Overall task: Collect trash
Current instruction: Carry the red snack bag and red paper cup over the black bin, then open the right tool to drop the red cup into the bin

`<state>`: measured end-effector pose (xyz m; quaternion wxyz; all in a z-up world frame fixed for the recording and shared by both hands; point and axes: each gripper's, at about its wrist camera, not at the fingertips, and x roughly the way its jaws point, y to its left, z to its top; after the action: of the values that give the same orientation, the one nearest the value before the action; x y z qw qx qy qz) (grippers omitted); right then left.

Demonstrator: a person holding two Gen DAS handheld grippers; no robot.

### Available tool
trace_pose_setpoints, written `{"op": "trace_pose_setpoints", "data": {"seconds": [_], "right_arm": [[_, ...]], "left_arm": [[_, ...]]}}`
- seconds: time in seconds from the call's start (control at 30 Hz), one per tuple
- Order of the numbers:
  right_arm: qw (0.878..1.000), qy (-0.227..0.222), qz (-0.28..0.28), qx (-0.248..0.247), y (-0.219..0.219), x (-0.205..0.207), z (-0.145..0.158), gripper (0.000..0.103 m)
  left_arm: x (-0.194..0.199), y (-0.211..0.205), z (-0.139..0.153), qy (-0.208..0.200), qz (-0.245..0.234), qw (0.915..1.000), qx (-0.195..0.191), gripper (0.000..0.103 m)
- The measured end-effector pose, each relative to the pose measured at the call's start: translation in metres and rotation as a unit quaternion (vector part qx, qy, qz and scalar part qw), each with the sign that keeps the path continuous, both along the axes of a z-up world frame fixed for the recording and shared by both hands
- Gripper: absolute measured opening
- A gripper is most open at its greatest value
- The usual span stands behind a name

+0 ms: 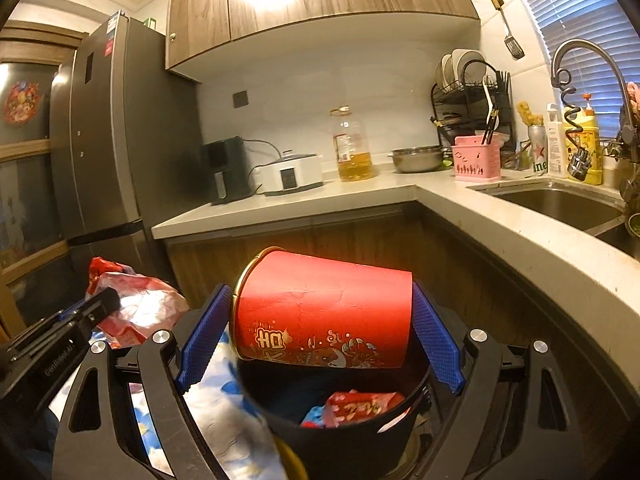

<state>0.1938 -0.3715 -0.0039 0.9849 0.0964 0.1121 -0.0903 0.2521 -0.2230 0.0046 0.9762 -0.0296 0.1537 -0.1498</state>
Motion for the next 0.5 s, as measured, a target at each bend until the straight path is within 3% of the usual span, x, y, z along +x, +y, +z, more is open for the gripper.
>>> {"op": "trace_pose_setpoints", "data": {"seconds": [0.5], "right_arm": [[1.000, -0.006, -0.003, -0.002, -0.022, 0.017, -0.004, 0.084]], "left_arm": [[0.032, -0.036, -0.015, 0.000, -0.053, 0.9986, -0.004, 0.012]]}}
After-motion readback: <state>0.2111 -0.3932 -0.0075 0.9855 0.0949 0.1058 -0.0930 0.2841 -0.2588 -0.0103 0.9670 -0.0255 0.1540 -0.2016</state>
